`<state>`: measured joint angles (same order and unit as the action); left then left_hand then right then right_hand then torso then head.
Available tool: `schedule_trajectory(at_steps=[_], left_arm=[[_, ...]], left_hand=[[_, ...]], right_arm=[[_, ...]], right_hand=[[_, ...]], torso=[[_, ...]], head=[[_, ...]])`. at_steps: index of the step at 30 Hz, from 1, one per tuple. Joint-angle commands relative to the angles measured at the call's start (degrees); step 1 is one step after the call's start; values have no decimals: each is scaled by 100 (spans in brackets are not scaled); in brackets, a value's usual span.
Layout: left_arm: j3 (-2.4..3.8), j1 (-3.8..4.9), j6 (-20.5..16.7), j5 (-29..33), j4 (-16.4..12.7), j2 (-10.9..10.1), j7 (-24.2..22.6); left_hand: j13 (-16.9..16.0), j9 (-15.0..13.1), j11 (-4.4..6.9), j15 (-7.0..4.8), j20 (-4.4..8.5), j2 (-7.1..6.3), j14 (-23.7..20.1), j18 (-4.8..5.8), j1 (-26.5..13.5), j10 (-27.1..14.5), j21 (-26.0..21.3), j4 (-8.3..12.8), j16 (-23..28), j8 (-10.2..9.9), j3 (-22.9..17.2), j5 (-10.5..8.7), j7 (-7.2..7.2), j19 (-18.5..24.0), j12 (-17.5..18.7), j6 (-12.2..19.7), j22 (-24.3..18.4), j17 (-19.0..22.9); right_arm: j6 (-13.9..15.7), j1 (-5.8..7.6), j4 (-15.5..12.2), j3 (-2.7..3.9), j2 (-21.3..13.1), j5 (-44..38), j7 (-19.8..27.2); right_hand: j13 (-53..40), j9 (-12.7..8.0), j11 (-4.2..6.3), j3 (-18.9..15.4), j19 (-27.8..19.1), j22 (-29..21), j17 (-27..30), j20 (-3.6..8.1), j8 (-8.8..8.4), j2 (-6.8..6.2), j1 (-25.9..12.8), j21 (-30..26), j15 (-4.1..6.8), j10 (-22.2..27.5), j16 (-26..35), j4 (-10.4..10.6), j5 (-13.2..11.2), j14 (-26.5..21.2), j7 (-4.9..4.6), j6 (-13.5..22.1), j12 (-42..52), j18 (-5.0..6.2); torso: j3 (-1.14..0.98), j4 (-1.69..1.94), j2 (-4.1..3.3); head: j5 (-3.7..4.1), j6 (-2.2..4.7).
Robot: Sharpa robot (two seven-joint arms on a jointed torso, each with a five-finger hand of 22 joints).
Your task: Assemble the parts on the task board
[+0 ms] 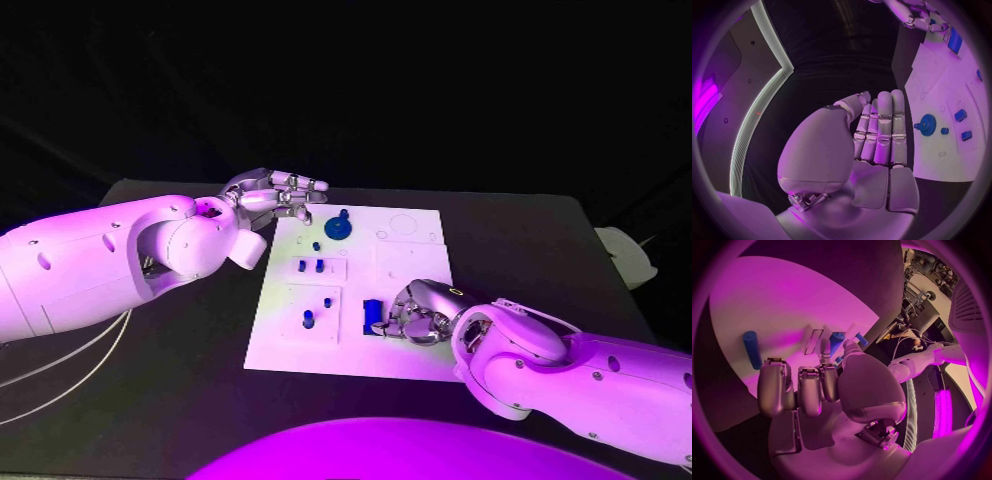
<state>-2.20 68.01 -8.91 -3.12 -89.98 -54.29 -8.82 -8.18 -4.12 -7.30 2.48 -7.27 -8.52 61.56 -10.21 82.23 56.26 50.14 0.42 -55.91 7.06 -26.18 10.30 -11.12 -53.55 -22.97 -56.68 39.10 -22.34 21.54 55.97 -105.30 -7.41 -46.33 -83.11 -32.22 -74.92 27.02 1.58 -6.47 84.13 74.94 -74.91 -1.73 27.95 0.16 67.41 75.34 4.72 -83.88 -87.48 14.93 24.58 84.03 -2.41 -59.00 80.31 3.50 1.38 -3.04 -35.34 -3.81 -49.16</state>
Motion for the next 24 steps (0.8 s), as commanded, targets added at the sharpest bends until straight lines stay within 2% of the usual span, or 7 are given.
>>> schedule_trajectory(at_steps=[1,6,12,19,21,24], left_arm=[[3,2,101,22,-12,7,-16],[3,2,98,22,-14,1,-10],[3,3,94,22,-16,-7,-7],[2,3,86,22,-17,-21,-26],[2,3,67,22,-20,-44,-44],[1,3,52,22,-22,-58,-68]], left_hand=[[-8,-9,20,2,-26,28,-18,-37,-35,-38,-30,5,-22,20,15,6,1,19,-36,53,-7,8],[-8,-9,20,2,-26,28,-18,-37,-35,-38,-30,5,-22,20,15,6,1,19,-36,53,-7,8],[-8,-9,20,2,-26,28,-18,-37,-35,-38,-30,5,-22,20,15,6,1,19,-36,53,-7,8],[-8,-9,20,2,-26,28,-18,-37,-35,-38,-30,5,-22,20,15,6,1,19,-36,53,-7,8],[-8,-9,19,3,-27,30,-19,-37,-41,-43,-32,2,-23,24,16,5,1,19,-44,55,-9,10],[-8,-10,19,6,-30,24,-23,-35,-59,-48,-39,-7,-26,32,26,2,2,20,-58,56,-12,12]], right_arm=[[-164,-2,25,1,28,-87,-68],[-174,-2,25,1,6,-121,-77],[-60,-3,-27,0,-76,-152,-74],[459,4,-279,0,-408,14,251],[701,30,-413,1,-657,166,391],[858,80,-473,1,-899,498,423]], right_hand=[[-706,22,36,-10,121,1141,-1088,48,28,-11,124,22,53,-118,-30,-54,-139,509,38,8,24,-73],[-714,50,37,-17,120,1141,-1088,51,38,6,218,20,54,-122,-29,-92,-389,508,39,20,23,-73],[-718,53,37,-15,120,1140,-1083,51,39,15,224,18,54,-124,-26,-91,-411,507,39,19,26,-73],[-695,54,31,-24,95,1122,-1052,50,26,7,223,-56,51,-107,-9,-83,-385,500,29,49,-4,-59],[-641,47,3,-15,24,1070,-958,37,-30,-10,314,-258,31,-57,44,-119,-362,478,-5,148,-81,-23],[-449,-2,-54,21,-67,1008,-801,6,-157,-4,477,-503,-11,105,138,-169,-423,440,-72,292,-336,18]], torso=[[-3,0,0],[2,-4,1],[-6,-6,2],[-4,-9,7],[5,-18,13],[6,-20,16]], head=[[17,7],[23,0],[12,9],[25,21],[69,54],[120,68]])
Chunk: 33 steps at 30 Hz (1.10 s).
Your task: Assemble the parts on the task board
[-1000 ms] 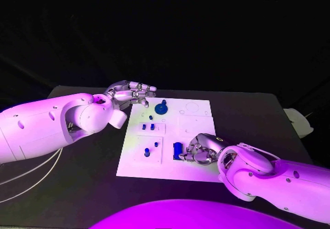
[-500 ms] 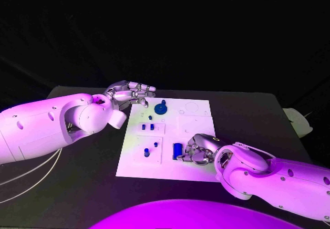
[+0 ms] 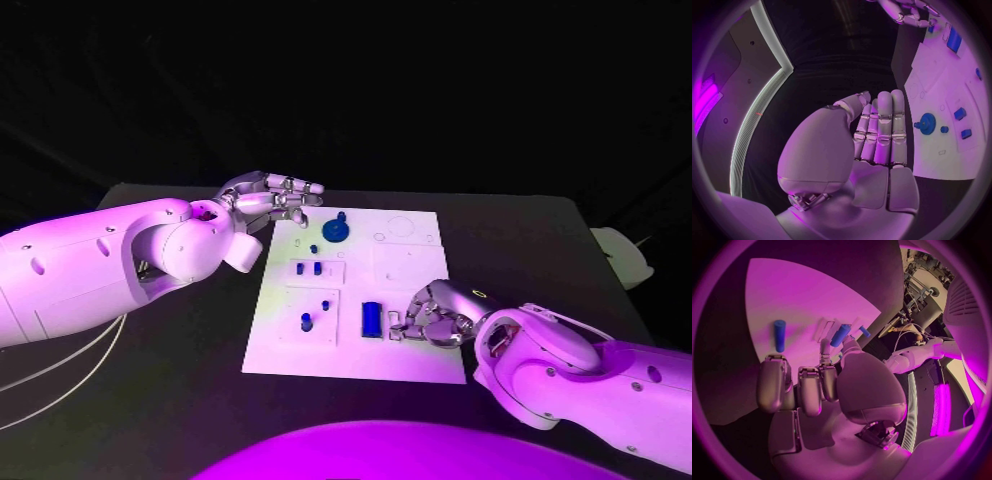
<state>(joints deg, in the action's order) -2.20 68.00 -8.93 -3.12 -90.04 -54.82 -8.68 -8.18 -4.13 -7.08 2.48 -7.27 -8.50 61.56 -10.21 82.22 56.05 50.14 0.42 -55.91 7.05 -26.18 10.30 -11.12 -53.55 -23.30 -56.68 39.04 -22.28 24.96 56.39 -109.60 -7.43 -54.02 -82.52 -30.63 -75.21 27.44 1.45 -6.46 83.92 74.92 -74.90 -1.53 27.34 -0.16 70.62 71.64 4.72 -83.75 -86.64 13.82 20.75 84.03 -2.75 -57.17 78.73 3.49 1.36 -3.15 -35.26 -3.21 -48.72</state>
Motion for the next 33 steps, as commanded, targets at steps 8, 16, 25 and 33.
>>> schedule_trajectory(at_steps=[8,16,25,33], left_arm=[[1,3,35,21,-47,-28,-121],[0,2,31,21,-35,-30,-129],[0,1,34,21,-37,-17,-127],[1,1,56,21,-44,-2,-114]], left_hand=[[-9,-11,-2,10,-37,28,-26,-34,-102,-37,-56,-38,-30,47,42,1,5,22,-50,58,-17,9],[-9,-11,-2,10,-37,28,-26,-34,-102,-37,-56,-38,-30,47,42,1,5,22,-50,58,-17,9],[-9,-11,-1,10,-39,34,-25,-35,-109,-41,-62,-46,-33,52,44,2,5,21,-58,60,-21,10],[-9,-11,-1,10,-39,34,-25,-35,-109,-41,-62,-46,-33,52,44,2,5,21,-58,60,-21,10]], right_arm=[[544,98,-30,-4,-645,332,170],[470,27,19,-21,-784,-263,-111],[209,-83,172,-31,-571,-455,-227],[3,-116,331,-33,-399,-480,-260]], right_hand=[[-205,-166,-146,-42,-76,993,-760,-89,-359,-93,294,-210,-100,275,87,-124,-111,432,-162,246,-463,27],[-151,-187,-158,-82,-59,1006,-772,-108,-399,-127,279,-163,-115,314,83,-110,-95,434,-171,208,-534,19],[-228,-218,-144,-119,-13,1039,-907,-116,-450,-91,218,-44,-108,236,8,-30,-57,466,-152,96,-432,0],[-216,-237,-133,-111,-13,1038,-916,-115,-481,-57,243,-53,-102,236,2,-17,-56,469,-137,45,-445,3]], torso=[[3,-18,13],[6,-12,4],[-3,2,-3],[9,-5,6]], head=[[192,50],[290,40],[278,6],[285,-30]])
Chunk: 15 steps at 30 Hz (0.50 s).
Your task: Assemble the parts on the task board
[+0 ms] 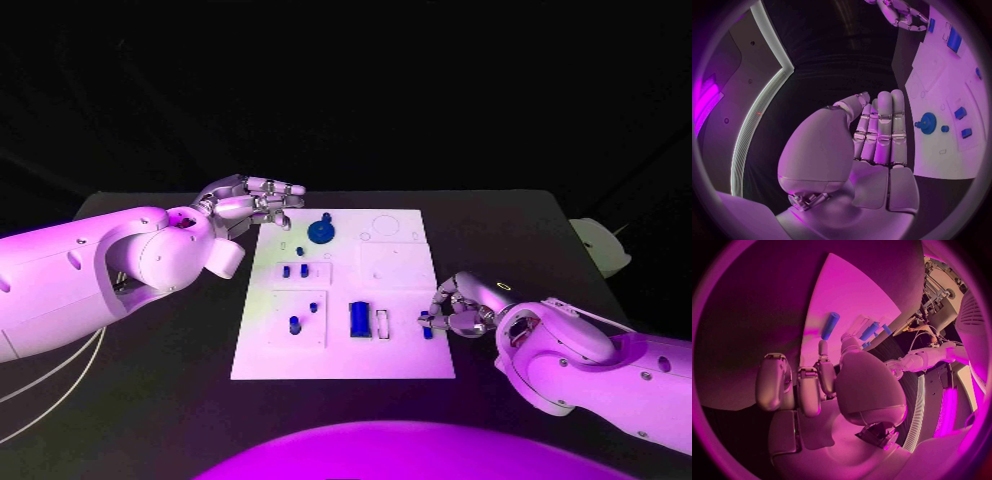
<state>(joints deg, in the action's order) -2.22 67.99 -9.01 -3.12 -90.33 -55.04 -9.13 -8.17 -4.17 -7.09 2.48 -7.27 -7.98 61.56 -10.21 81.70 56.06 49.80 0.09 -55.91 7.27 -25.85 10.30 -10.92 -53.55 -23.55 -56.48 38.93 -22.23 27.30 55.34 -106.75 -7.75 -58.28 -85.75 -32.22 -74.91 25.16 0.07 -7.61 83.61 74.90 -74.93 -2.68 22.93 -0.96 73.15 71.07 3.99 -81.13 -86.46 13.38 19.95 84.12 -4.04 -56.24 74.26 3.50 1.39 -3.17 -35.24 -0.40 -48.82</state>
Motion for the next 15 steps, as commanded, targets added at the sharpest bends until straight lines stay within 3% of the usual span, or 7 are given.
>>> schedule_trajectory(at_steps=[1,15], left_arm=[[3,2,67,21,-18,23,-69],[4,3,74,21,-40,16,-64]], left_hand=[[-9,-8,-1,10,-38,-18,-25,-35,-57,-41,-28,-13,-33,30,10,2,-15,21,-32,40,-9,5],[-9,-8,0,9,-38,-18,-25,-36,-56,-44,-30,-12,-34,32,10,2,-14,21,-35,41,-11,5]], right_arm=[[-250,-14,66,-1,43,-157,-103],[-526,-62,190,-12,167,-212,-130]], right_hand=[[-238,-13,8,7,16,1039,-907,1,-46,29,2,-2,-27,-22,-13,24,27,459,-6,-56,-8,4],[-224,-29,27,21,10,1034,-888,9,-70,53,71,-27,-13,-17,-1,8,15,454,18,-150,-28,9]], torso=[[5,-1,4],[2,0,4]], head=[[4,-22],[-19,-71]])
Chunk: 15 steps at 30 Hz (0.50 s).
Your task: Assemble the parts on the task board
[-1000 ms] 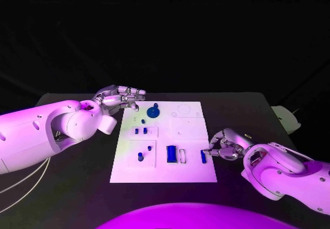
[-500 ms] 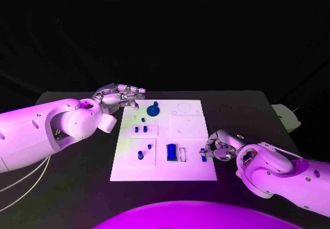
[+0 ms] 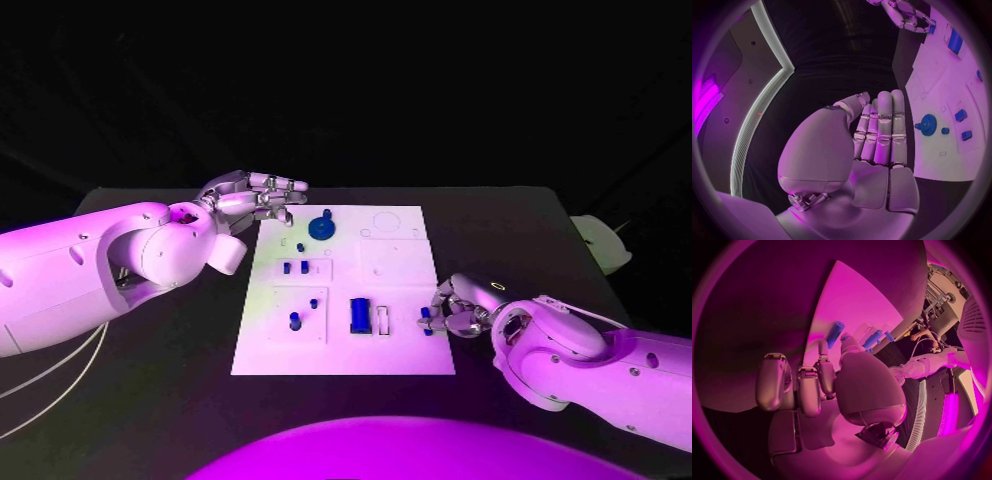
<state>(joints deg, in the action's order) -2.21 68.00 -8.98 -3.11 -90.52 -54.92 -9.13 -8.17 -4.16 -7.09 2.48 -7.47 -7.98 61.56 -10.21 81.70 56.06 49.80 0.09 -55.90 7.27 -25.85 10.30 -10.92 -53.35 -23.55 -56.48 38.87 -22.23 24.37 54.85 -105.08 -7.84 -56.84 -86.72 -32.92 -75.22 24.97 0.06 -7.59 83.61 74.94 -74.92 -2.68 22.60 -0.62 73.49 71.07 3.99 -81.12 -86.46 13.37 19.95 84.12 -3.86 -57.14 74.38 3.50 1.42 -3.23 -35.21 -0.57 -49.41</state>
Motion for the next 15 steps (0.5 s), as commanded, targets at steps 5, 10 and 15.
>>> schedule_trajectory(at_steps=[5,10,15], left_arm=[[3,3,68,21,-23,-4,-60],[3,3,69,21,-23,-8,-56],[3,3,83,21,-18,2,-48]], left_hand=[[-9,-8,0,9,-18,-18,-25,-35,-56,-44,-30,-12,-34,32,10,2,-14,0,-35,41,-5,6],[-9,-8,0,9,-18,-18,-25,-35,-56,-44,-30,-12,-34,32,10,2,-14,0,-35,41,-5,6],[-9,-8,0,9,-18,-18,-25,-35,-56,-44,-30,-12,-34,32,10,2,-14,0,-35,41,-5,6]], right_arm=[[-306,-30,74,-8,46,-174,-69],[-394,-49,112,-15,77,-255,-74],[-436,-88,140,-19,135,-422,-76]], right_hand=[[-193,-12,39,26,15,1033,-892,14,-39,30,66,-16,-5,-22,-2,0,5,454,16,-102,-39,7],[-193,-22,66,85,18,1035,-897,31,-63,75,216,-10,18,-26,-3,-73,5,454,44,-148,-40,6],[-185,-69,135,677,20,1039,-902,96,-161,365,1003,-5,86,-14,-2,-501,-1093,454,116,-196,-69,4]], torso=[[-2,1,3],[-1,0,8],[2,11,21]], head=[[-15,-33],[-12,-48],[-15,-26]])
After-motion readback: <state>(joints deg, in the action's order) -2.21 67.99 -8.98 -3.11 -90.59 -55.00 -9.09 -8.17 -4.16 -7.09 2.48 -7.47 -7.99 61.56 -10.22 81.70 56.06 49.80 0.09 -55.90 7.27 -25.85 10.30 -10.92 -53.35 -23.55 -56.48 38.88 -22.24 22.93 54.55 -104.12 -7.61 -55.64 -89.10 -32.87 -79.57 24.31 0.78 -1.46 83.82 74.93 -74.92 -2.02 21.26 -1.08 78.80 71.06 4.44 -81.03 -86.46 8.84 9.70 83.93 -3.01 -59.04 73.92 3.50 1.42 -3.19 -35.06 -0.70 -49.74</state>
